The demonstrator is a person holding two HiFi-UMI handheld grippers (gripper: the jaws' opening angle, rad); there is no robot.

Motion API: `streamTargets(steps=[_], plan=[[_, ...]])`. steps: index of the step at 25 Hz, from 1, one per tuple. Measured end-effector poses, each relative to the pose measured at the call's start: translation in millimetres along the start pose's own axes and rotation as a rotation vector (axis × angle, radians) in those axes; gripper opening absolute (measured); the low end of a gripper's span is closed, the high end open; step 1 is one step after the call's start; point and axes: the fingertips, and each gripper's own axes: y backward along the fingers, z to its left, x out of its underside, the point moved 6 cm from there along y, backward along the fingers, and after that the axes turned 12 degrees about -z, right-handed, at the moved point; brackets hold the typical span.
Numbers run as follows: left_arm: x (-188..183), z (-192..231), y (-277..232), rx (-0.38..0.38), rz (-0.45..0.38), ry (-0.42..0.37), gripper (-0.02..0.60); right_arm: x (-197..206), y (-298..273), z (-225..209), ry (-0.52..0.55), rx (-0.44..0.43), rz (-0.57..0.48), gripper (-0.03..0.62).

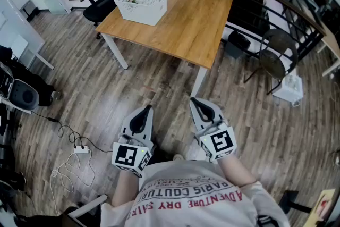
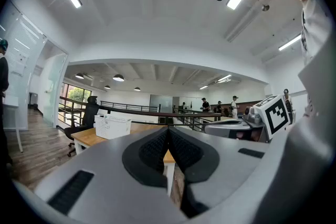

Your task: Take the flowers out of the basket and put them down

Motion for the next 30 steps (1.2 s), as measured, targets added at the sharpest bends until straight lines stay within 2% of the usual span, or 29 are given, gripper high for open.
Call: streamTargets(steps=[7, 11, 17, 23, 30], plan=[[0, 0, 10, -0.026, 0.005, 0.012, 0.026, 0, 5, 6, 0.001, -0.001, 0.002, 0.029], [4, 5, 12, -0.031, 0.009, 0.028, 0.026, 10, 2, 13, -0.013, -0.029, 0.049, 0.029], [13, 17, 12, -0.037, 0.036, 0.05, 0.026, 20, -8, 13, -0.037, -0.004, 0.071, 0.029], [22, 51, 7, -0.065, 0.051, 0.06, 0.026, 35, -36, 10, -0.059, 0.036, 0.094, 0.029], [17, 124, -14, -0.1, 0.023, 0.068, 0.026, 41, -104, 12, -0.042, 0.074, 0.108, 0.029]])
